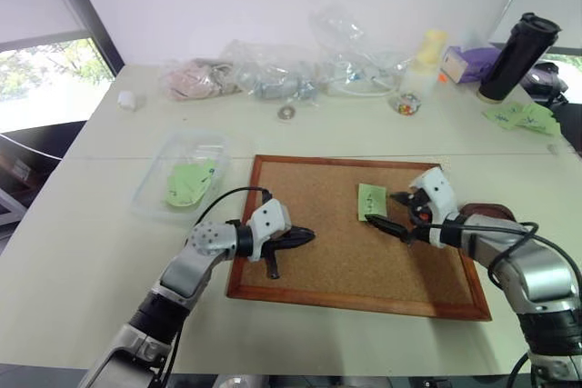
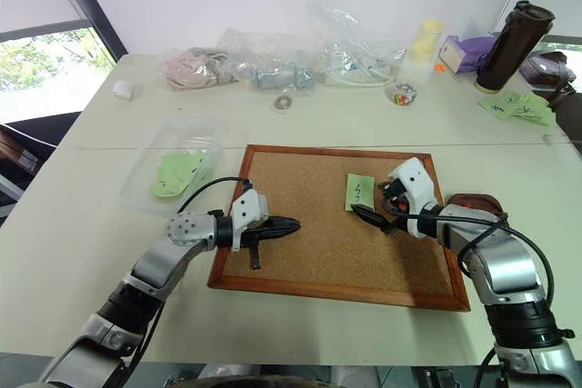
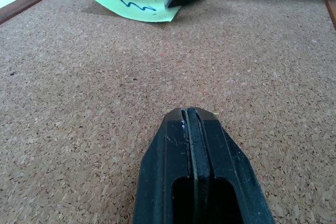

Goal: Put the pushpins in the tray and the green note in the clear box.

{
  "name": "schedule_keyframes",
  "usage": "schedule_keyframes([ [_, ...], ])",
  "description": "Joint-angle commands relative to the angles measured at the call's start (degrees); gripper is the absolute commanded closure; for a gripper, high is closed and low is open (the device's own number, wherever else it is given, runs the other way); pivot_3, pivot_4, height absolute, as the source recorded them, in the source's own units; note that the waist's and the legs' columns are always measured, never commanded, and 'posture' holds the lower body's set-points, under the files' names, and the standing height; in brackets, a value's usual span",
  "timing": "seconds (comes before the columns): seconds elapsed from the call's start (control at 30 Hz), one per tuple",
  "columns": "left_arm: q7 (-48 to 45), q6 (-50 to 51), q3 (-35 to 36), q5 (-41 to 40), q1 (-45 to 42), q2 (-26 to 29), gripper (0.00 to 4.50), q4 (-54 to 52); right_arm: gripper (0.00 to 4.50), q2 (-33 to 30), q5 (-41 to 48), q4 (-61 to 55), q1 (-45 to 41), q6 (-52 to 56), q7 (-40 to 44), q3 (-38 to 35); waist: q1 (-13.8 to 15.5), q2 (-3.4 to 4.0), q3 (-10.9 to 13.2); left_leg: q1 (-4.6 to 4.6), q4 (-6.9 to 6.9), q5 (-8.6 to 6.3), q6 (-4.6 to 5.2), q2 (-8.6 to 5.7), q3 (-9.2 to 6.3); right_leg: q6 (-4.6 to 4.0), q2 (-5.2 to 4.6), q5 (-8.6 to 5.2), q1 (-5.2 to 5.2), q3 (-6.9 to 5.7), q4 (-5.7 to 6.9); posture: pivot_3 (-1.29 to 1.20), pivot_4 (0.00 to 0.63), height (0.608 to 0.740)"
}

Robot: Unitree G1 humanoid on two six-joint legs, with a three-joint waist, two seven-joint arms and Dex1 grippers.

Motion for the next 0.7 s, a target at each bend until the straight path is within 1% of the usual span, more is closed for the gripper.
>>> schedule_keyframes([
  [0.03,1.19,2.6,-0.99,2.66,1.84,0.86,4.5,2.36,0.05,-0.75,-1.76,0.46,-0.05,-2.45,2.05,1.1,0.0,-0.01,0.0,0.0,0.0,0.0,0.0,0.0,0.0,0.0,0.0,0.0,0.0,0.0,0.0,0.0,0.15,0.74],
  [0.2,1.42,2.67,-0.95,2.6,2.21,1.07,4.5,1.8,0.05,-2.79,-4.43,-1.66,2.71,-5.56,4.88,2.74,0.06,-0.01,-0.01,0.0,0.0,0.0,0.0,0.01,0.0,0.0,0.0,0.0,0.0,0.0,0.0,0.0,0.15,0.74],
  [0.37,1.45,2.81,-1.07,2.47,2.19,1.01,4.5,1.7,0.05,-2.32,-4.81,-2.93,3.43,-5.63,4.59,3.0,0.0,-0.02,-0.01,0.01,0.0,0.0,0.0,0.02,0.0,0.0,0.01,0.0,0.0,0.0,0.0,0.0,0.15,0.74],
  [0.43,1.4,2.76,-1.19,2.51,2.07,0.95,4.5,1.8,0.05,-2.3,-6.28,-2.4,3.38,-6.71,4.54,3.95,-0.01,-0.02,-0.01,0.01,0.0,0.0,0.0,0.02,0.0,0.0,0.01,0.0,0.0,0.0,0.0,0.0,0.15,0.74],
  [0.7,1.4,2.67,-1.34,2.49,1.89,0.97,4.5,1.85,0.05,1.9,-10.79,2.88,-0.37,-10.06,0.11,4.62,-0.3,-0.24,-0.13,0.12,0.0,0.02,-0.05,0.04,0.0,-0.01,0.05,0.0,0.08,0.01,0.0,0.0,0.15,0.74],
])
